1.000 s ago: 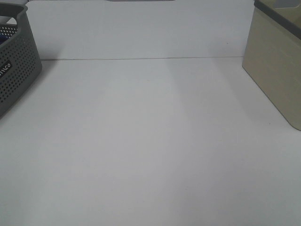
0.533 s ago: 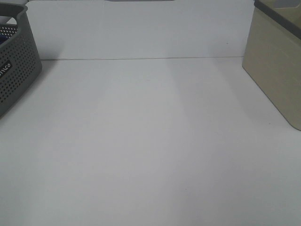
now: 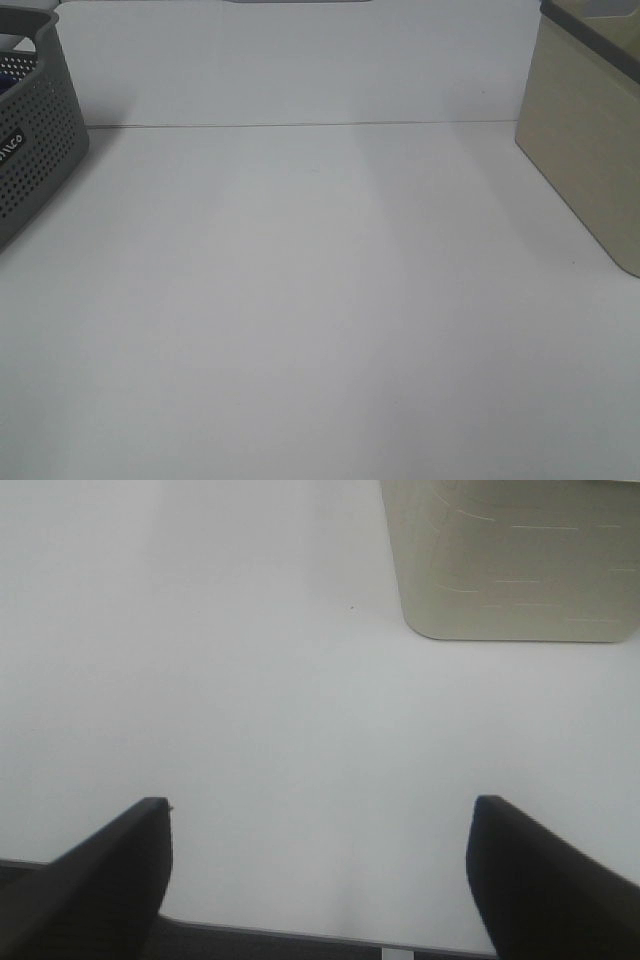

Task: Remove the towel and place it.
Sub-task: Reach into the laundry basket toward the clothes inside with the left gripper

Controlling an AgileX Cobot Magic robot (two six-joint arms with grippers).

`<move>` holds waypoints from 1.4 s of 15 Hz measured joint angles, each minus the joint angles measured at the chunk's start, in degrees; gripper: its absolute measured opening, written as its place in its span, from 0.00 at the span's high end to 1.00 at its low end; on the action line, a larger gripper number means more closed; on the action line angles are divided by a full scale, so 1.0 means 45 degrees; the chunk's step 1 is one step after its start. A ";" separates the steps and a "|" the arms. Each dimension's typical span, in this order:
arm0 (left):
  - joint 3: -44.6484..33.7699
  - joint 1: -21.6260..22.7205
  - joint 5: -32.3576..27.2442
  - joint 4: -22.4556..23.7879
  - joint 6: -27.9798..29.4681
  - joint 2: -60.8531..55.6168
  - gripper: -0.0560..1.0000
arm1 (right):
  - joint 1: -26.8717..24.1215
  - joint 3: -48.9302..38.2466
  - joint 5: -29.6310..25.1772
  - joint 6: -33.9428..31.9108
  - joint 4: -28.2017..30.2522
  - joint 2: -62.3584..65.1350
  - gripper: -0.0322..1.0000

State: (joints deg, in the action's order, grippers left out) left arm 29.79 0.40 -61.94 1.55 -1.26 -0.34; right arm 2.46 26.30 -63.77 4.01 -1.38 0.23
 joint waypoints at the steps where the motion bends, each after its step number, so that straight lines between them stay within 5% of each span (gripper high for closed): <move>1: 0.0000 0.0000 0.0000 0.0000 0.0000 0.0000 0.01 | 0.0000 0.0000 0.0000 0.0000 0.0000 0.0000 0.20; 21: 0.0000 0.0000 0.0000 -0.0013 -0.0051 0.0000 0.03 | 0.0000 0.0000 0.0000 0.0000 0.0000 0.0000 0.20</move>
State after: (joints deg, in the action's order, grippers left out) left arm 29.79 0.40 -61.94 1.49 -1.49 -0.34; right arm 2.46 26.30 -63.77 4.01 -1.38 0.23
